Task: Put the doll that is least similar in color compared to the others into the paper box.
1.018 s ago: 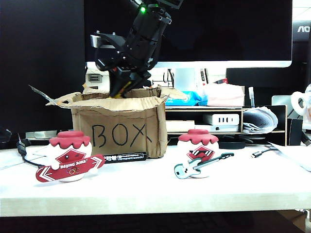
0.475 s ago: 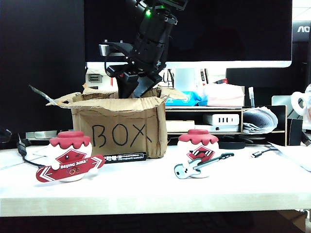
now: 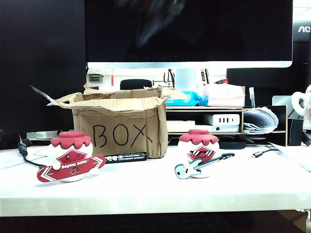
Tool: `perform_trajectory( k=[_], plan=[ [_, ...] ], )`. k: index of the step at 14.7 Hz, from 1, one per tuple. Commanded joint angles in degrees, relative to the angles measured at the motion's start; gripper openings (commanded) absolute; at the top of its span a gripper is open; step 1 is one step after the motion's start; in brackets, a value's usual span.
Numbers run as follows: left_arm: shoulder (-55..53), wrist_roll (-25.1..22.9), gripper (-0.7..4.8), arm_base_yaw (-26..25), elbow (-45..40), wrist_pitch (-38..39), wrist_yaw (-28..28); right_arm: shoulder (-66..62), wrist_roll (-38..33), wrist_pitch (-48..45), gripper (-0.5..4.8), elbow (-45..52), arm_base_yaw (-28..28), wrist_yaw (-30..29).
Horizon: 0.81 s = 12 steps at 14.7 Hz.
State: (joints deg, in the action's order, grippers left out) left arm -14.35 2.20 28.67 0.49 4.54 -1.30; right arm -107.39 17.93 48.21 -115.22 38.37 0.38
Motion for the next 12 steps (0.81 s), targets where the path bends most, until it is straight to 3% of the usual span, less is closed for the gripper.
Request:
perform_trajectory(
  k=[1, 6, 12],
  plan=[
    [1.1, 0.0, -0.05, -10.0, 0.1, -0.3, 0.0, 5.9, -1.7, 9.8, -0.08, 0.0, 0.1, -0.5],
    [11.1, 0.0, -0.05, -26.2, 0.0, -0.3, 0.0, 15.8, -5.4, 14.3, -0.08, 4.9, 1.6, -0.5],
    [14.2, 0.0, -0.05, -28.3, 0.0, -0.6, 0.0, 40.3, -11.4, 2.3, -0.08, 33.7, 4.2, -0.5]
  ],
)
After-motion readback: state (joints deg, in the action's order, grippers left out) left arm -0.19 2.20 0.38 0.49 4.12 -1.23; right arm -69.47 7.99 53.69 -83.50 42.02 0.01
